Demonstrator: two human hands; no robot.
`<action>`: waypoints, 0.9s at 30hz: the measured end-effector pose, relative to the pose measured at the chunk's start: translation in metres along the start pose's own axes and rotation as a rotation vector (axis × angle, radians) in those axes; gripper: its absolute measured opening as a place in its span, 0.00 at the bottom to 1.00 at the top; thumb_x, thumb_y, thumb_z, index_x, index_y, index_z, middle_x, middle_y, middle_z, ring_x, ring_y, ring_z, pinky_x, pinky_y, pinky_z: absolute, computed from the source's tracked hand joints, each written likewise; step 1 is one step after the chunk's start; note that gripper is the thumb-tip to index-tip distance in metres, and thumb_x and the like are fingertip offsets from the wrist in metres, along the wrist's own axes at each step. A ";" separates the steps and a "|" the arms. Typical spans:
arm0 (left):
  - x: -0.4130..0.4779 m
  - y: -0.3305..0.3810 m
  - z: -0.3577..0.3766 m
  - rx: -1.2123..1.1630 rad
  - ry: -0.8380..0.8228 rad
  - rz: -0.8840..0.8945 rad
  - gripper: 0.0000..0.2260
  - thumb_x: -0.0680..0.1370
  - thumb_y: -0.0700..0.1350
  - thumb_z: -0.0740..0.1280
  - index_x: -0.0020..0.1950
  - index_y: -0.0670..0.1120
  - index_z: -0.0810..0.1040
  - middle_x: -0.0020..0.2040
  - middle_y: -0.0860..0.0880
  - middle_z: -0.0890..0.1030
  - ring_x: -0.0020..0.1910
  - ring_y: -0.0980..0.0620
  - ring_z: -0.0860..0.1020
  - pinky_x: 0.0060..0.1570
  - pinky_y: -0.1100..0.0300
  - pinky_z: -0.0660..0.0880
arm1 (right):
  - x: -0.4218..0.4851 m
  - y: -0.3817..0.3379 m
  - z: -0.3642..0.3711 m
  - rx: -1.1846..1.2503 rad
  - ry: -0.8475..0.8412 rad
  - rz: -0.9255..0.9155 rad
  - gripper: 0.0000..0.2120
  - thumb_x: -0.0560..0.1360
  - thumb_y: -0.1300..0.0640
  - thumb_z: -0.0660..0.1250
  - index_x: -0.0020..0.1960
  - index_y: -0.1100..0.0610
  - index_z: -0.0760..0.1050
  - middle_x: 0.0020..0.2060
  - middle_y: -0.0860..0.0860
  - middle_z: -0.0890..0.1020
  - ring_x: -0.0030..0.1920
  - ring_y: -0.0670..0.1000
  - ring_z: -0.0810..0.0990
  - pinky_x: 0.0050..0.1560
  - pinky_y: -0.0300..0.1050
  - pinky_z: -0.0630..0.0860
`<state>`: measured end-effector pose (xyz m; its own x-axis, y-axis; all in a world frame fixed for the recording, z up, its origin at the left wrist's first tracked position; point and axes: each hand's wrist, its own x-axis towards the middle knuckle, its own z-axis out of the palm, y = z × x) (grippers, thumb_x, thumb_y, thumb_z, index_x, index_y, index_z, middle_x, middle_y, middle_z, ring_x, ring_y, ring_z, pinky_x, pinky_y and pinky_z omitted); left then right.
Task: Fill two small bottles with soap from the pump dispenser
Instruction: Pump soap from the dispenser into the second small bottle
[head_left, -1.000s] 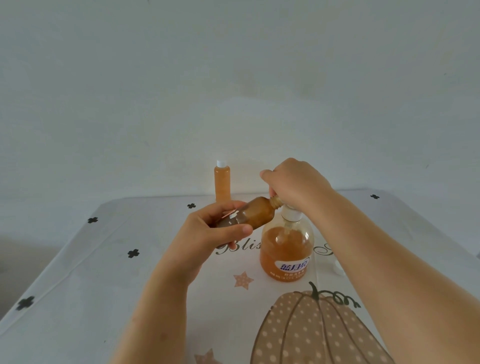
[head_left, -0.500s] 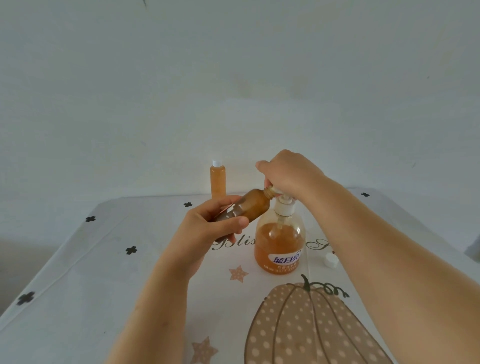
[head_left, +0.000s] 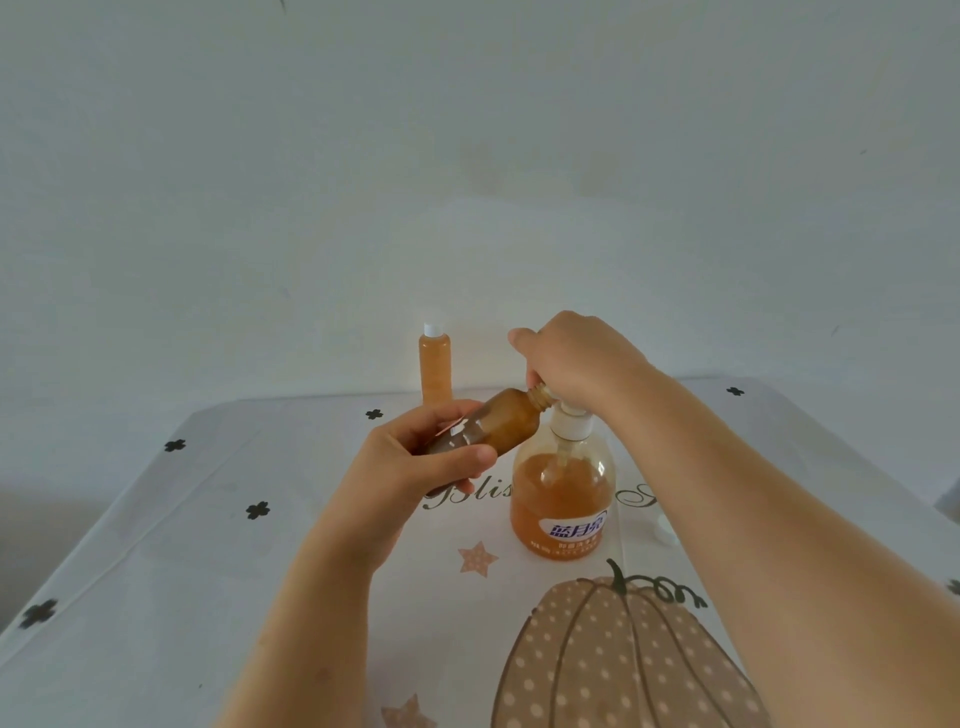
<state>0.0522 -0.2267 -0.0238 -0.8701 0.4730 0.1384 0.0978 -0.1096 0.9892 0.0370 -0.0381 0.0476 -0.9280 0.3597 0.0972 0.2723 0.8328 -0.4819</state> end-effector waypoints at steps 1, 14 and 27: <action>0.001 -0.002 -0.001 0.006 0.007 -0.006 0.18 0.62 0.46 0.79 0.51 0.54 0.86 0.39 0.48 0.83 0.36 0.50 0.80 0.40 0.60 0.77 | 0.001 0.002 0.003 0.006 0.003 -0.005 0.23 0.82 0.45 0.55 0.48 0.59 0.83 0.37 0.53 0.81 0.37 0.54 0.77 0.44 0.48 0.75; 0.002 -0.001 0.000 0.005 0.000 0.004 0.18 0.62 0.44 0.79 0.51 0.54 0.86 0.40 0.50 0.83 0.36 0.52 0.80 0.39 0.61 0.77 | 0.000 0.002 0.003 0.038 0.026 0.005 0.22 0.81 0.46 0.56 0.47 0.59 0.83 0.40 0.54 0.83 0.39 0.55 0.79 0.47 0.49 0.77; 0.000 0.000 0.002 -0.019 -0.012 0.021 0.18 0.63 0.46 0.79 0.52 0.53 0.86 0.39 0.47 0.83 0.35 0.51 0.79 0.39 0.61 0.76 | -0.007 -0.006 -0.010 -0.001 -0.001 0.026 0.21 0.82 0.47 0.55 0.48 0.58 0.82 0.32 0.52 0.82 0.35 0.53 0.79 0.43 0.46 0.75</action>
<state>0.0533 -0.2253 -0.0237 -0.8620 0.4811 0.1596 0.1064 -0.1362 0.9850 0.0441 -0.0411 0.0584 -0.9208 0.3810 0.0835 0.2968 0.8234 -0.4837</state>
